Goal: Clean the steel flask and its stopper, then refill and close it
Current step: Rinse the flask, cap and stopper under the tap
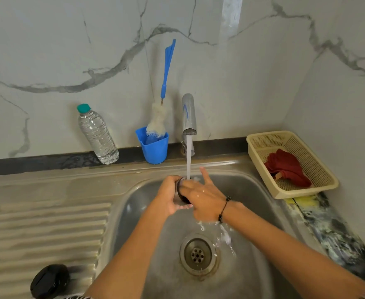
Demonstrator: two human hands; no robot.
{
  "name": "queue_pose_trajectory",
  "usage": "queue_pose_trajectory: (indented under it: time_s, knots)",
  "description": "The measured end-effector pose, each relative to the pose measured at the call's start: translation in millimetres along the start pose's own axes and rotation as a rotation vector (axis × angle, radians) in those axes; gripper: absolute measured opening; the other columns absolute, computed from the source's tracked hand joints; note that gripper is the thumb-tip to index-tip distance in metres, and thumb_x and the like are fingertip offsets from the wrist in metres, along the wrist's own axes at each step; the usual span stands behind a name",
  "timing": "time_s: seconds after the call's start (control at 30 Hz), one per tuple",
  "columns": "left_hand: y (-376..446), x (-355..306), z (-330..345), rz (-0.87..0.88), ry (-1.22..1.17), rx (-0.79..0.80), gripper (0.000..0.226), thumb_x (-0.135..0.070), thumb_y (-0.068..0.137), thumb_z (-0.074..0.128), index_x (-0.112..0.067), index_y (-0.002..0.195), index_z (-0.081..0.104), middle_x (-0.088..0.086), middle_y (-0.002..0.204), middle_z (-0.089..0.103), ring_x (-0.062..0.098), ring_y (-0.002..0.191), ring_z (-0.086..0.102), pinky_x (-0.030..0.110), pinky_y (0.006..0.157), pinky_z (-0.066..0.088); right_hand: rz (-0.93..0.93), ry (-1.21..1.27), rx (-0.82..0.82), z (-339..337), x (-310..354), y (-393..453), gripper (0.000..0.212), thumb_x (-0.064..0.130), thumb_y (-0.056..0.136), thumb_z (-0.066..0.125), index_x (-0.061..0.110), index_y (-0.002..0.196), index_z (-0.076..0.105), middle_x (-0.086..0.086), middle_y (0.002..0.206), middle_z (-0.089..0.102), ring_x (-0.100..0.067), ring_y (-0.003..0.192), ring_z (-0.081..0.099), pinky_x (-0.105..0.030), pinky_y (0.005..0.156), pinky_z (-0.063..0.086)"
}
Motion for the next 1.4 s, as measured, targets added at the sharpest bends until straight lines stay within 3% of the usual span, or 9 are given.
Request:
queue_pose_trajectory:
  time_s: [0.23, 0.33, 0.43, 0.57, 0.7, 0.97, 1.1, 1.27, 1.4]
  knots:
    - [-6.5, 2.0, -3.7, -0.012, -0.136, 0.013, 0.031, -0.026, 0.093, 0.042, -0.008, 0.095, 0.067, 0.01, 0.08, 0.07, 0.022, 0.077, 0.061, 0.033, 0.064, 0.048, 0.07, 0.092, -0.08, -5.2, 2.0, -4.7, 0.022, 0.006, 0.088, 0.045, 0.011, 0.103, 0.06, -0.003, 0.108, 0.061, -0.018, 0.111, 0.052, -0.044, 0.115, 0.016]
    - [-14.1, 8.9, 0.8, -0.006, -0.083, 0.046, 0.034, -0.036, 0.097, 0.043, -0.011, 0.106, 0.065, 0.013, 0.093, 0.068, 0.025, 0.084, 0.062, 0.04, 0.065, 0.051, 0.097, 0.005, -0.234, -22.1, -1.0, -8.7, 0.01, 0.007, 0.076, 0.065, 0.008, 0.085, 0.064, -0.007, 0.086, 0.065, -0.025, 0.082, 0.063, -0.035, 0.071, 0.052]
    - [-18.7, 1.5, 2.1, 0.094, -0.125, 0.094, 0.031, -0.033, 0.099, 0.046, -0.009, 0.102, 0.065, 0.012, 0.086, 0.069, 0.023, 0.079, 0.065, 0.038, 0.062, 0.055, 0.09, -0.029, -0.42, -28.2, 3.7, -18.4, 0.027, 0.001, 0.046, 0.079, 0.011, 0.065, 0.063, -0.002, 0.062, 0.062, -0.02, 0.057, 0.06, -0.024, 0.051, 0.049]
    - [-26.5, 11.9, -0.2, 0.086, -0.062, -0.006, 0.029, -0.018, 0.102, 0.04, -0.006, 0.088, 0.062, 0.011, 0.074, 0.065, 0.022, 0.074, 0.062, 0.035, 0.062, 0.051, 0.219, -0.049, -0.214, -9.7, 3.6, -16.0, 0.025, 0.003, 0.077, 0.06, 0.008, 0.101, 0.064, -0.008, 0.098, 0.064, -0.025, 0.093, 0.061, -0.028, 0.073, 0.05]
    - [-30.4, 7.2, -0.9, 0.153, -0.047, -0.028, 0.029, -0.018, 0.102, 0.038, -0.005, 0.097, 0.064, 0.013, 0.081, 0.066, 0.022, 0.08, 0.063, 0.032, 0.064, 0.053, 0.232, -0.027, -0.315, -6.9, 0.5, -17.1, 0.054, -0.003, 0.062, 0.068, 0.011, 0.114, 0.064, -0.005, 0.078, 0.066, -0.023, 0.071, 0.064, -0.025, 0.054, 0.049]
    - [-29.5, 18.1, -4.3, 0.163, -0.107, -0.107, 0.028, -0.019, 0.102, 0.04, -0.002, 0.106, 0.061, 0.015, 0.087, 0.066, 0.022, 0.079, 0.063, 0.031, 0.065, 0.053, 0.229, 0.029, -0.229, 7.0, -1.6, -12.5, 0.021, -0.005, 0.071, 0.06, 0.005, 0.088, 0.066, -0.013, 0.082, 0.065, -0.031, 0.075, 0.063, -0.033, 0.059, 0.051]
    - [-33.2, 8.9, -0.8, 0.215, -0.121, -0.05, 0.023, -0.027, 0.101, 0.045, -0.011, 0.1, 0.061, 0.008, 0.086, 0.067, 0.019, 0.08, 0.062, 0.031, 0.071, 0.052, 0.332, 0.473, -0.445, 14.1, -15.4, -13.8, 0.007, -0.006, 0.072, 0.061, 0.001, 0.072, 0.064, -0.014, 0.069, 0.066, -0.029, 0.067, 0.063, -0.036, 0.062, 0.053]
    - [-39.4, -15.5, -5.5, 0.427, 0.239, -0.14, 0.025, -0.031, 0.093, 0.058, -0.02, 0.115, 0.053, 0.0, 0.108, 0.061, 0.01, 0.093, 0.059, 0.024, 0.076, 0.049, 0.551, 1.856, -0.489, 34.4, -13.3, -10.5, 0.022, -0.004, 0.09, 0.043, -0.004, 0.097, 0.064, -0.022, 0.1, 0.069, -0.031, 0.096, 0.065, -0.036, 0.084, 0.05]
    - [-35.7, -16.0, -9.0, 0.483, 0.33, -0.135, 0.033, -0.036, 0.094, 0.055, -0.026, 0.125, 0.051, -0.003, 0.113, 0.057, 0.009, 0.097, 0.057, 0.027, 0.081, 0.05, 0.555, 2.102, -0.44, 29.9, -9.1, -10.0, 0.032, 0.016, 0.099, 0.034, -0.003, 0.108, 0.058, -0.022, 0.11, 0.065, -0.031, 0.103, 0.062, -0.036, 0.083, 0.049]
Point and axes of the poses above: each hand's wrist, its own y-axis towards the middle knuckle, its own z-axis out of the palm, x = y × z, the point moved 7 cm from there along y, towards the middle knuckle
